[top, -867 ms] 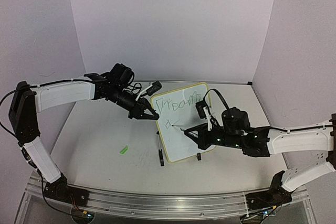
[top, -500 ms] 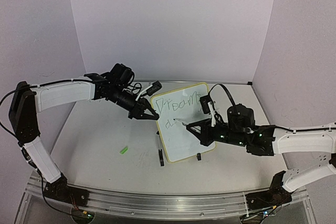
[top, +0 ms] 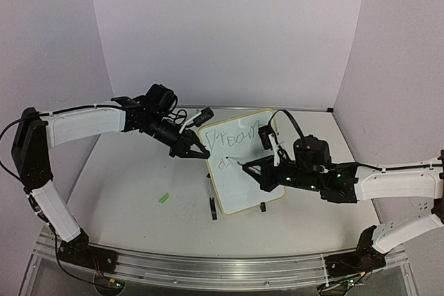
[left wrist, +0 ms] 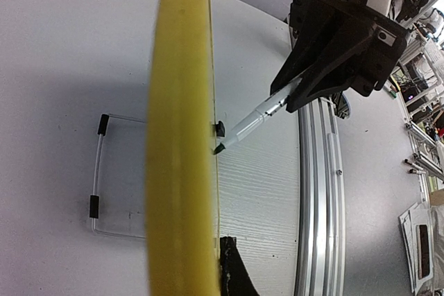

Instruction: Write a sentence on the whiteboard

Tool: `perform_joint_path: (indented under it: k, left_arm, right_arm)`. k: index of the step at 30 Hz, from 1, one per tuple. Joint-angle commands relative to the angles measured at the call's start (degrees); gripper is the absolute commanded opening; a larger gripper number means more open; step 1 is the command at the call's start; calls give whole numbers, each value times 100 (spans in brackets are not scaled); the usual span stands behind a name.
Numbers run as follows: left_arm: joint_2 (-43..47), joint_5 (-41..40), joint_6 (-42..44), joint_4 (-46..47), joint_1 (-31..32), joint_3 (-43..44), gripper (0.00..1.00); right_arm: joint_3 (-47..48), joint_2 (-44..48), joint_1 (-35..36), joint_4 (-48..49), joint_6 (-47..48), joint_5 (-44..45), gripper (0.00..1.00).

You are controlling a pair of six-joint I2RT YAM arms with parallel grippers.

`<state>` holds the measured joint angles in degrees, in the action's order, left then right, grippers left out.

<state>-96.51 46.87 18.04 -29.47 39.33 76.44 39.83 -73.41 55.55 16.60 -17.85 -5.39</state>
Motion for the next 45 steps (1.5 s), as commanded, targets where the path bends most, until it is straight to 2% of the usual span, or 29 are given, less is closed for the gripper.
perform_joint_path:
  k: [1, 22, 45]
  left_arm:
    - [-99, -389, 221, -495, 89, -101, 0]
    - [-131, -372, 220, -500, 90, -95, 0]
    - [-137, -370, 221, -503, 92, -95, 0]
  right_arm:
    - [101, 31, -26, 27, -28, 396, 0]
    - [-453, 197, -24, -101, -367, 449, 0]
    - [49, 74, -23, 404, 58, 539, 0]
